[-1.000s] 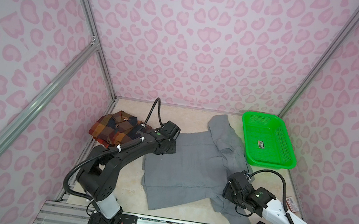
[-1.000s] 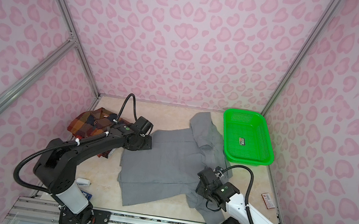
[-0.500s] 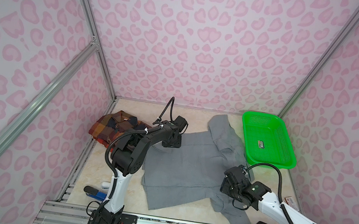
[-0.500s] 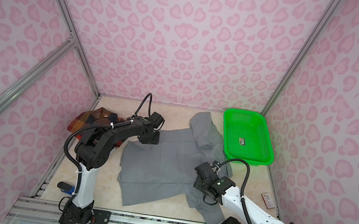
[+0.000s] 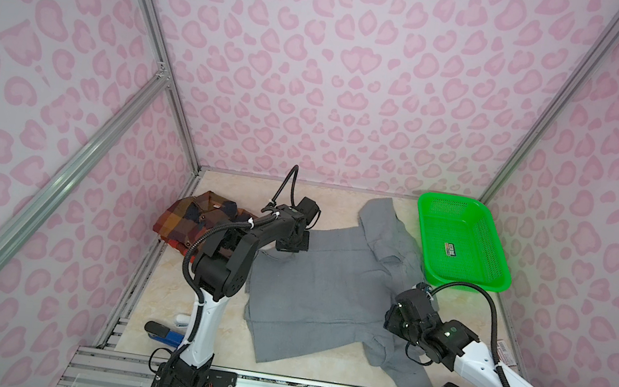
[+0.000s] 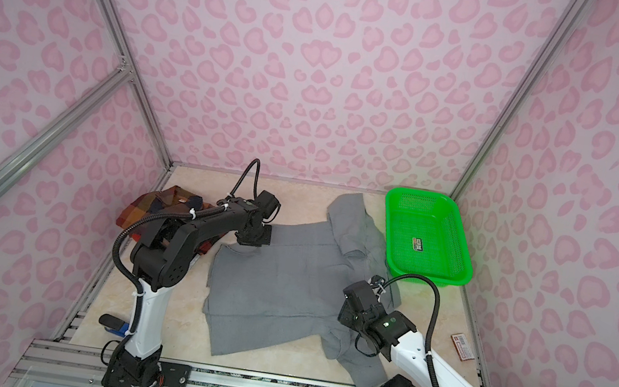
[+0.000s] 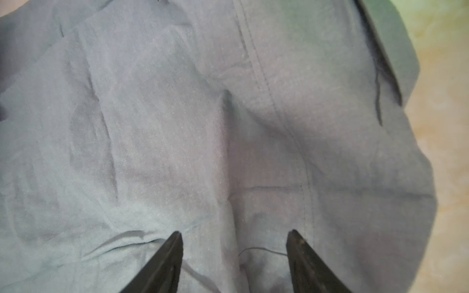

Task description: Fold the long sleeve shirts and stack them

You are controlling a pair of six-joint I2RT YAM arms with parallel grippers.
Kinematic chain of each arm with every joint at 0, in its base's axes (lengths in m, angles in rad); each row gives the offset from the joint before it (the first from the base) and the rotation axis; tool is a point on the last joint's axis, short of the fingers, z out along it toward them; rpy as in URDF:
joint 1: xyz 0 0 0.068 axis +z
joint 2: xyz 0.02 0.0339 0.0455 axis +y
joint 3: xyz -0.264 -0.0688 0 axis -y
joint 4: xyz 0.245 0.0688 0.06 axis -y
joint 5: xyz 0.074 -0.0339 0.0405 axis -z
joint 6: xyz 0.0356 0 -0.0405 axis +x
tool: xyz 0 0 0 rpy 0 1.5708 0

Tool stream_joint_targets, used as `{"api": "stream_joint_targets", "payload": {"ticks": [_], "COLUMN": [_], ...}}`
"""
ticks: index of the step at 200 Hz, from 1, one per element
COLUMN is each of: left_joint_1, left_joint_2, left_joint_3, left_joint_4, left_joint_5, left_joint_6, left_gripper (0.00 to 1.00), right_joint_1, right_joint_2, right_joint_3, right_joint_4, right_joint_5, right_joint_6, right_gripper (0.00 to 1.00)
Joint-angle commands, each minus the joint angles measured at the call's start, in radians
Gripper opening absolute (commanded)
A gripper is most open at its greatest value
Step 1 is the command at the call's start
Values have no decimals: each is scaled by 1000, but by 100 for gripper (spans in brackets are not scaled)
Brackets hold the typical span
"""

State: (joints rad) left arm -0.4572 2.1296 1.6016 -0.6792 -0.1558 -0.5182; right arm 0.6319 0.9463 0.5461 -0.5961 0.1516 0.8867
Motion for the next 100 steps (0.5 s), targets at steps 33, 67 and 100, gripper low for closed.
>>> {"api": "stream_joint_targets", "payload": {"ticks": [33, 67, 100], "left_joint_1": [111, 201, 281], "left_joint_2": [-2, 150, 281], "left_joint_3": [220, 556, 853], "left_joint_4": [-99, -248, -334], "left_joint_5": [93, 158, 286], "left_joint_6": [72, 118, 42], "left_gripper": [4, 7, 38], "right_joint_1": [-12, -17, -17], "right_joint_2": [-14, 19, 59], "right_joint_3": [-9, -20, -16], "right_joint_4": [-8, 18, 47], "right_joint_5": [-1, -13, -33], "right_joint_6": [-11, -13, -15], "right_gripper": [65, 65, 65]}}
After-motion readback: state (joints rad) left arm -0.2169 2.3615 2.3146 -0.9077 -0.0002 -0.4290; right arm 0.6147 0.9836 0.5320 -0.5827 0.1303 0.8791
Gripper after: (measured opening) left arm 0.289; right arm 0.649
